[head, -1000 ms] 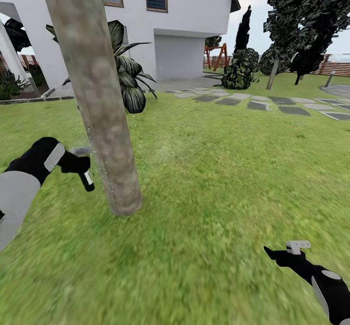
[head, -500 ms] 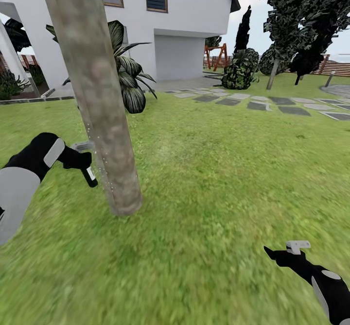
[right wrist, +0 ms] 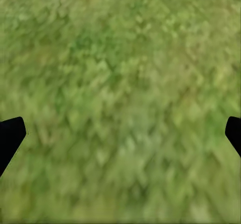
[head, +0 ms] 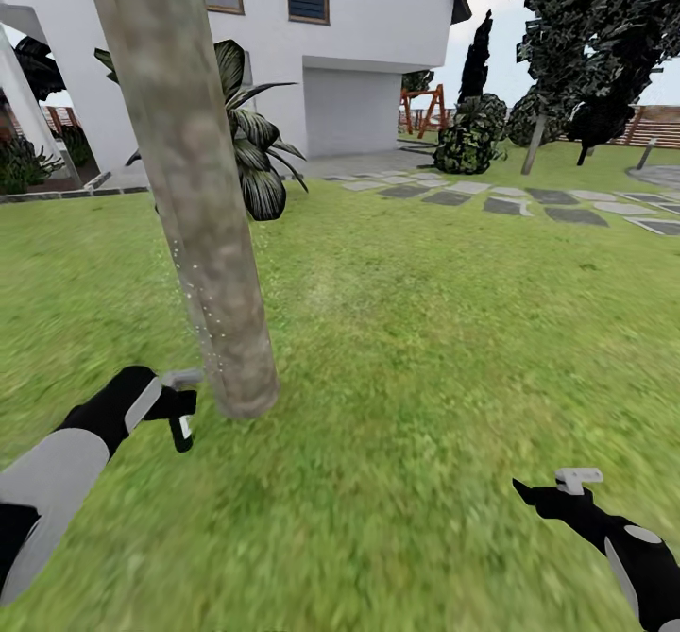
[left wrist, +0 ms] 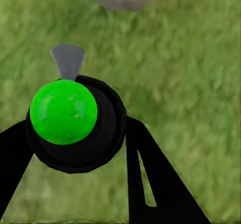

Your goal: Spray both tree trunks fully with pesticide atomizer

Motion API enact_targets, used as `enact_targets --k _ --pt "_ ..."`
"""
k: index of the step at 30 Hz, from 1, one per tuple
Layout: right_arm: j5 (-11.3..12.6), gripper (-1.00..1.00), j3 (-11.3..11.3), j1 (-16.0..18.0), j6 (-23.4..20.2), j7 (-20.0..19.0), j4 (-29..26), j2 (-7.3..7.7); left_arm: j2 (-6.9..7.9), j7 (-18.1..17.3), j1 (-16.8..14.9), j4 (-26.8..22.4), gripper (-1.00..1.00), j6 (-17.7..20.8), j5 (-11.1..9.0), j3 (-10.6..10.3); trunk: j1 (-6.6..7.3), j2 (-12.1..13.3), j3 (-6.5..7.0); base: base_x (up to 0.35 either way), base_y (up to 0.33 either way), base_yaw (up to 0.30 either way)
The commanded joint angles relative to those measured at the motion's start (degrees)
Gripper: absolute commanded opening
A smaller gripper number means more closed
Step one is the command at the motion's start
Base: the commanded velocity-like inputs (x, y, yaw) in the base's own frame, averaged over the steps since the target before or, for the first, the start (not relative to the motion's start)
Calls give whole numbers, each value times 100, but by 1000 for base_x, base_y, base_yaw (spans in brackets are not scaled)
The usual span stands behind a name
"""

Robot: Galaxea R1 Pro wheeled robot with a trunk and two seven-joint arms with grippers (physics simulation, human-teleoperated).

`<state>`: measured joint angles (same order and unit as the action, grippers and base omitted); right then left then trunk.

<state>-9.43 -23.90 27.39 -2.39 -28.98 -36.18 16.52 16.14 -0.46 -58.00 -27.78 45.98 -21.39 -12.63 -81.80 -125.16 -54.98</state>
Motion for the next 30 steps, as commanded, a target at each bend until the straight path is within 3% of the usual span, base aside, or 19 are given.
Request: enact_targets --k 1,6,8,10,16,30 --pt "-50 100 -36 3 -25 -49 -12 -6 5 8 51 -14 -100 7 -10 -34 1 -3 -5 0 0 226" --pt "-50 100 -35 3 -25 -47 -12 -8 12 28 364 7 -100 -89 -32 -18 1 -3 -5 0 -169 168" --pt "-50 100 -35 3 -24 -47 -12 -8 3 51 617 40 -100 -559 -53 -12 1 -3 -5 59 -266 21" --pt "-50 100 -35 3 -25 -47 -12 -8 -22 52 692 51 -100 -728 -77 -11 1 -3 -5 126 -263 6" --pt "-50 100 -38 3 -23 -47 -12 -8 -197 52 728 56 -100 -832 -74 -9 1 -3 -5 204 -224 1" --pt "-50 100 -35 3 -25 -47 -12 -8 -217 37 747 63 -100 -836 -93 -13 1 -3 18 144 -248 204"
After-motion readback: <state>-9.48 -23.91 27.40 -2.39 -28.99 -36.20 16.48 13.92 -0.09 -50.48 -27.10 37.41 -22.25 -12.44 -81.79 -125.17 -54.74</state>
